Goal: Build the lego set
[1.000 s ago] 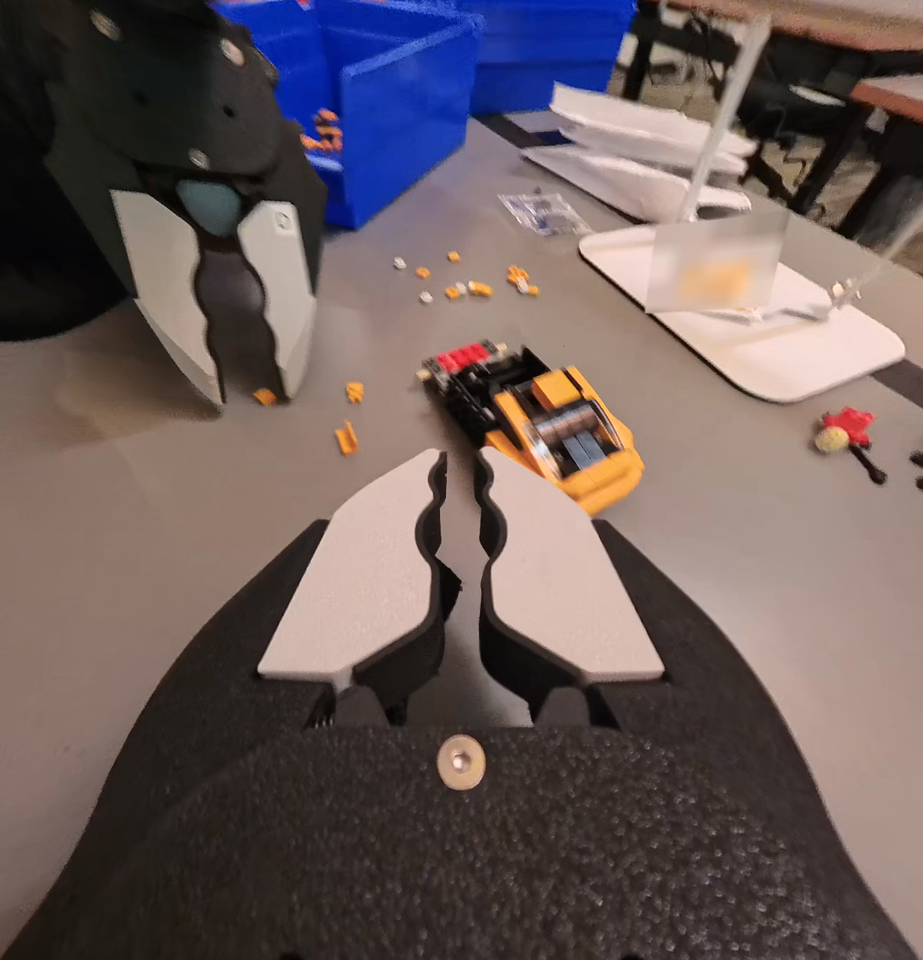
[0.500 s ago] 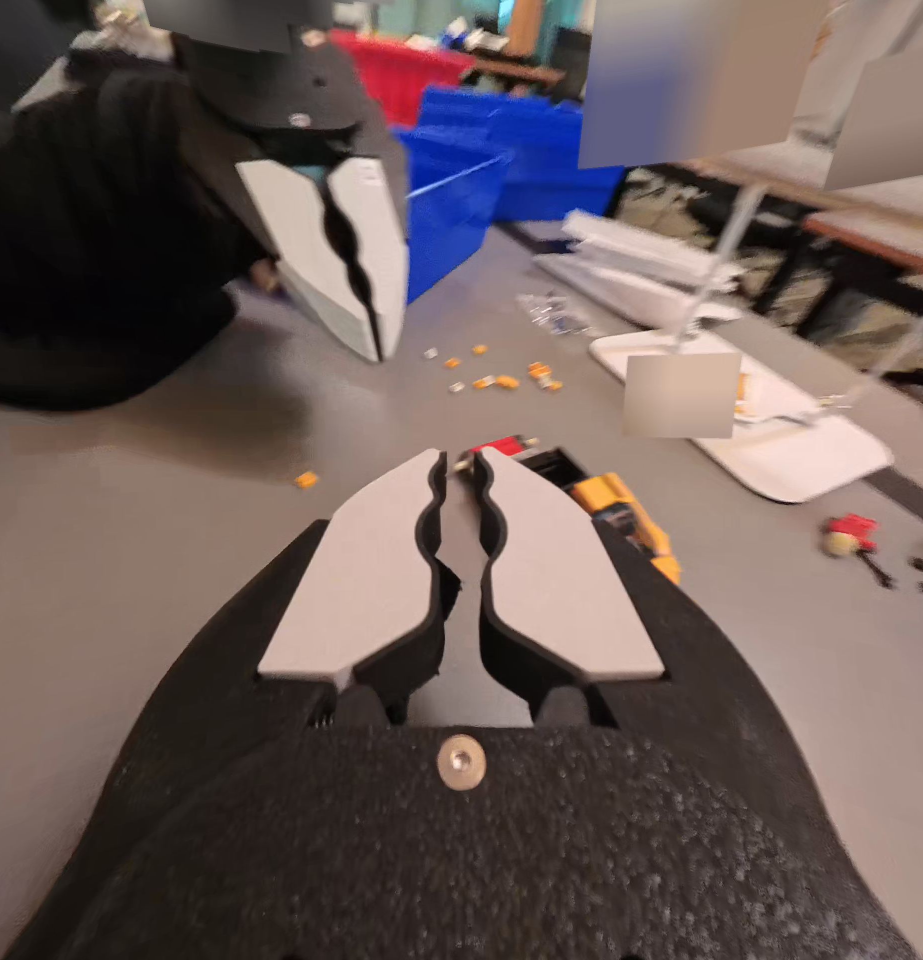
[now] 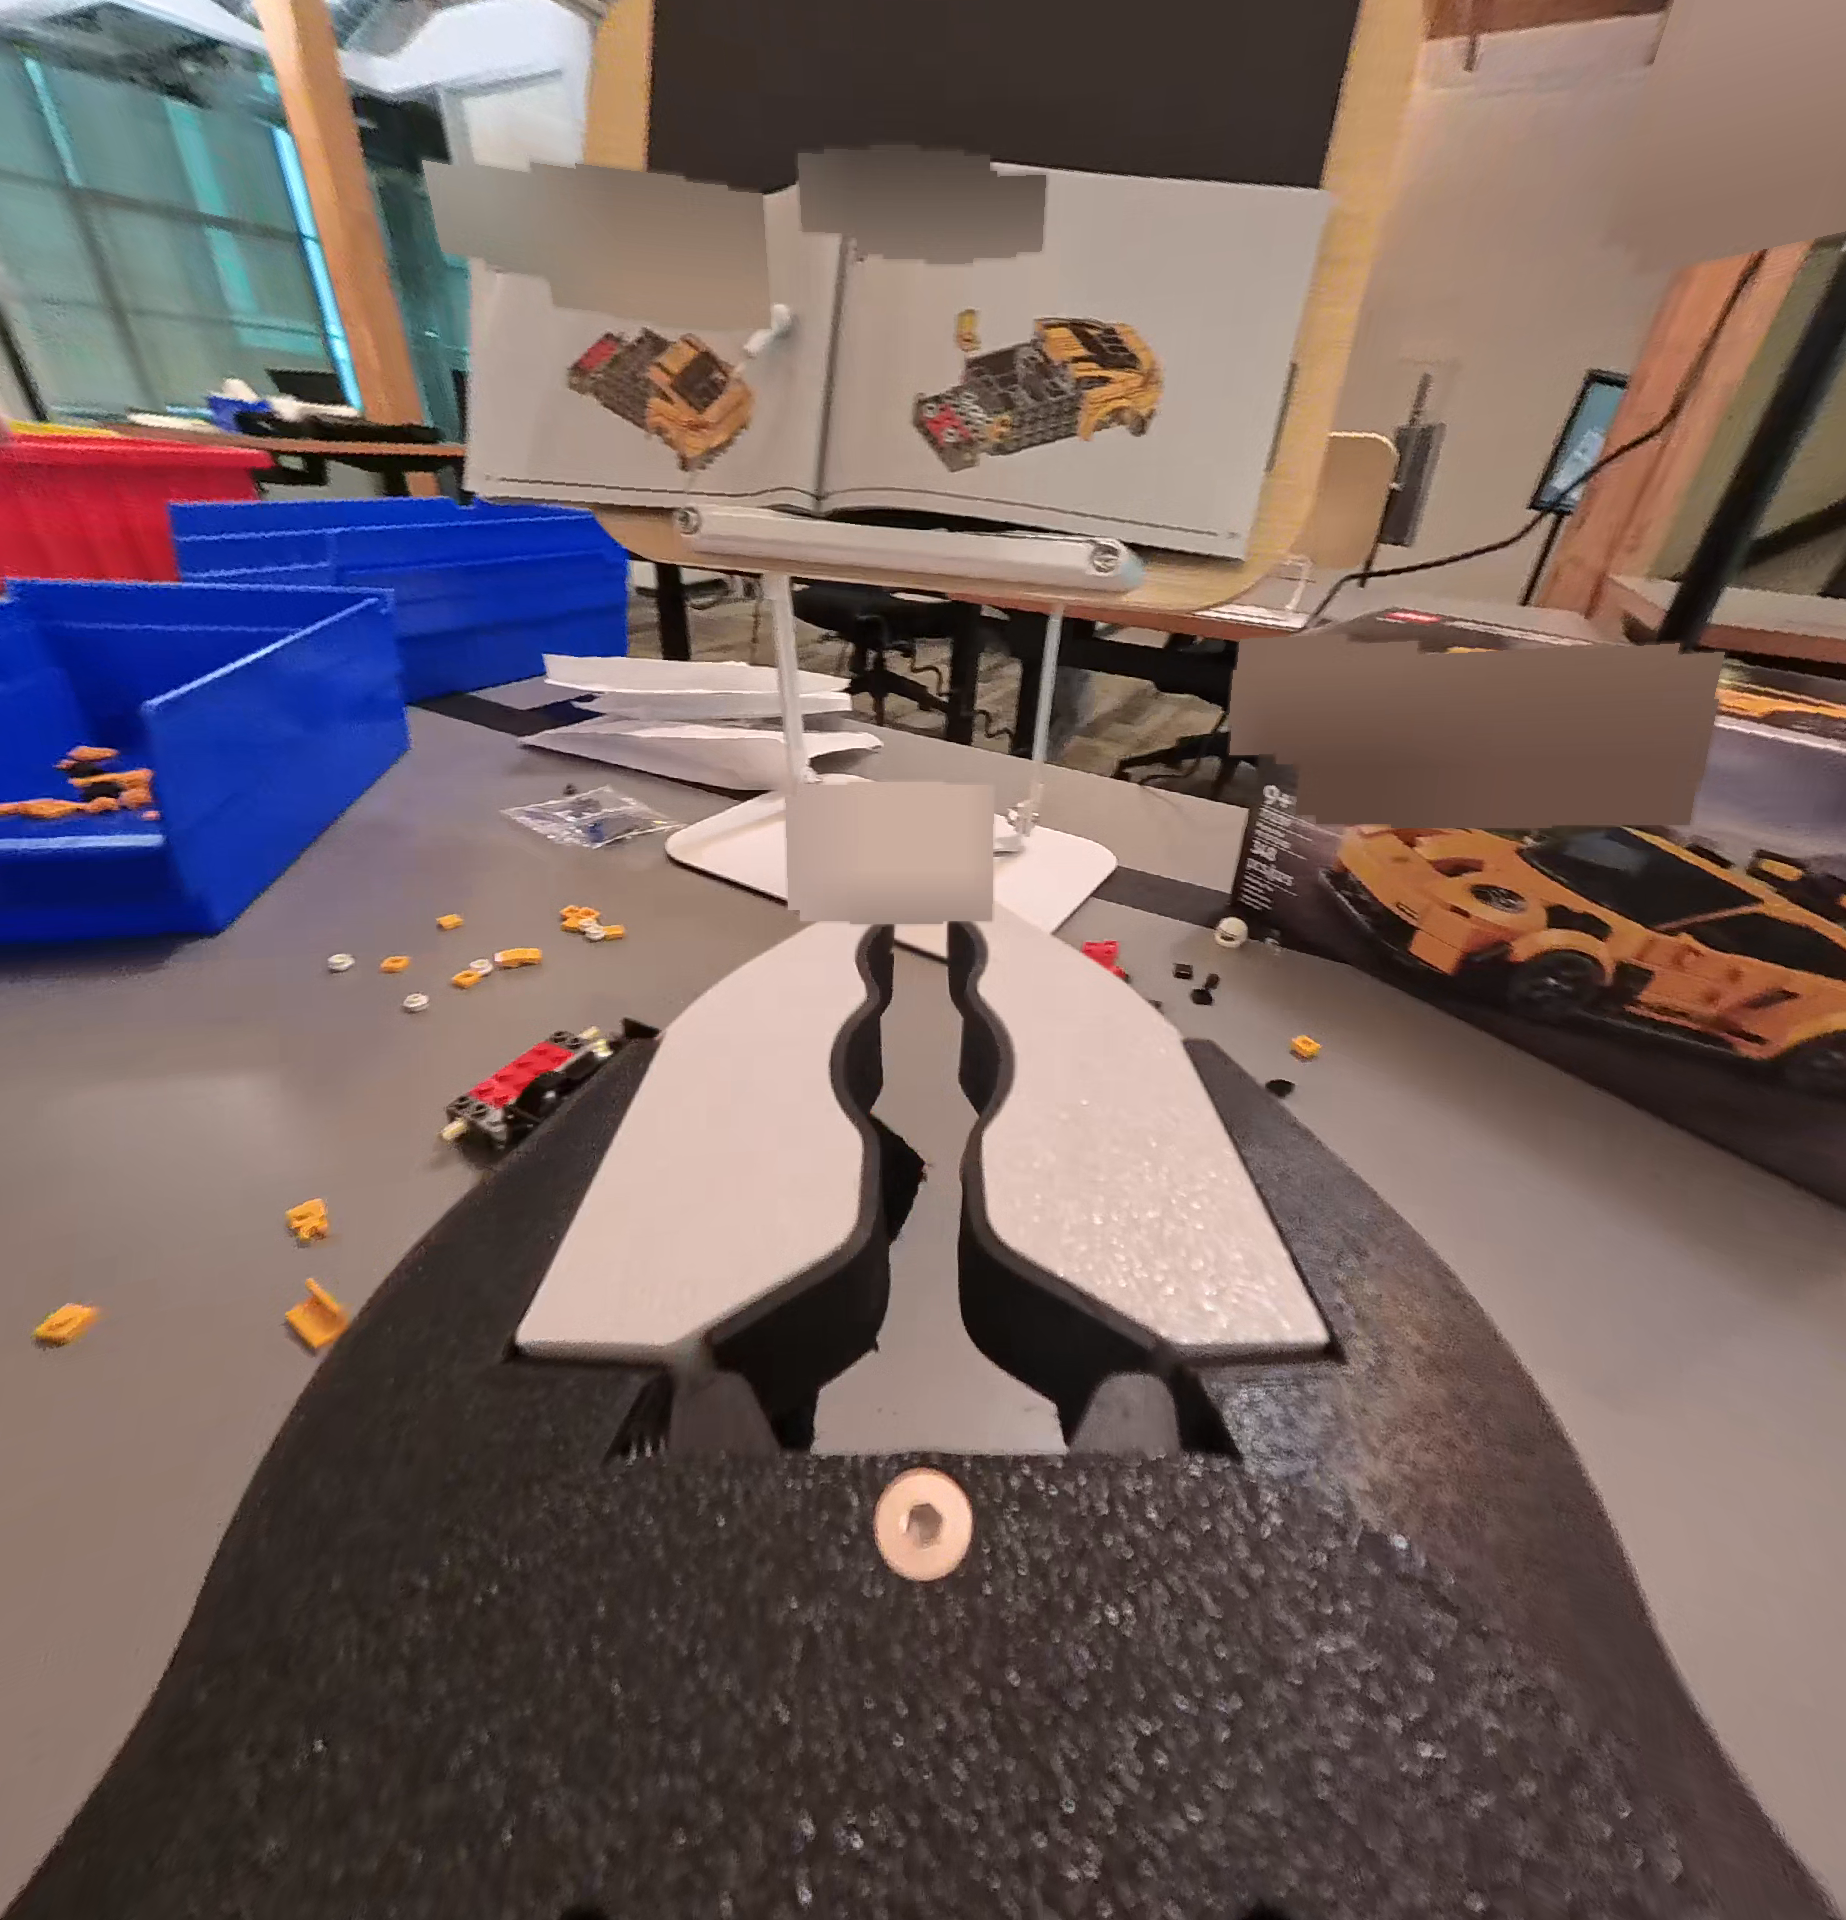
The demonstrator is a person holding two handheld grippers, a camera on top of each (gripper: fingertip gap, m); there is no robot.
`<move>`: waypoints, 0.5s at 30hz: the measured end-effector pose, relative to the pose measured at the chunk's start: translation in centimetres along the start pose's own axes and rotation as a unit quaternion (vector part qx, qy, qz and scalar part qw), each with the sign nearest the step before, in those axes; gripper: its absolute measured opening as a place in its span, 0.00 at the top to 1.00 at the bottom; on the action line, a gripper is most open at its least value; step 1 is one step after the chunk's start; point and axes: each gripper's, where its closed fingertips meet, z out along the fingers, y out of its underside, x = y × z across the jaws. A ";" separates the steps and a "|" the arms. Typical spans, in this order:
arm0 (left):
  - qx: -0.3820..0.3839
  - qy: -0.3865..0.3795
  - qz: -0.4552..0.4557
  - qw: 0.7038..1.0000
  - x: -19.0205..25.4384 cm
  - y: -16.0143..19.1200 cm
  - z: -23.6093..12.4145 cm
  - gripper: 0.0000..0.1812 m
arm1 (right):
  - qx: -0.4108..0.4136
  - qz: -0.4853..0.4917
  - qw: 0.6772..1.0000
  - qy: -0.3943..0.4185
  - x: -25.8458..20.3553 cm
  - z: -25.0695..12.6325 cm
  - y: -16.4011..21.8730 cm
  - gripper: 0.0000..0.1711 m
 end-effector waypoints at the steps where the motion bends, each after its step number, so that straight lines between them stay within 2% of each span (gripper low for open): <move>1: 0.012 -0.027 -0.002 1.000 -1.0 -0.3 -0.5 1.00 | -0.003 -0.001 1.000 0.009 0.4 0.0 0.1 0.95; 7: 0.052 -0.140 -0.031 0.988 -5.4 0.4 -3.2 1.00 | -0.010 0.005 0.999 0.037 1.8 0.0 0.6 0.95; 11: 0.038 -0.139 -0.046 0.988 -5.9 2.2 -2.8 1.00 | -0.018 0.006 0.999 0.047 2.3 0.1 1.1 0.94; 15: 0.022 -0.107 -0.052 0.993 -4.3 3.6 -1.7 1.00 | -0.025 0.017 0.998 0.048 2.7 0.3 1.5 0.95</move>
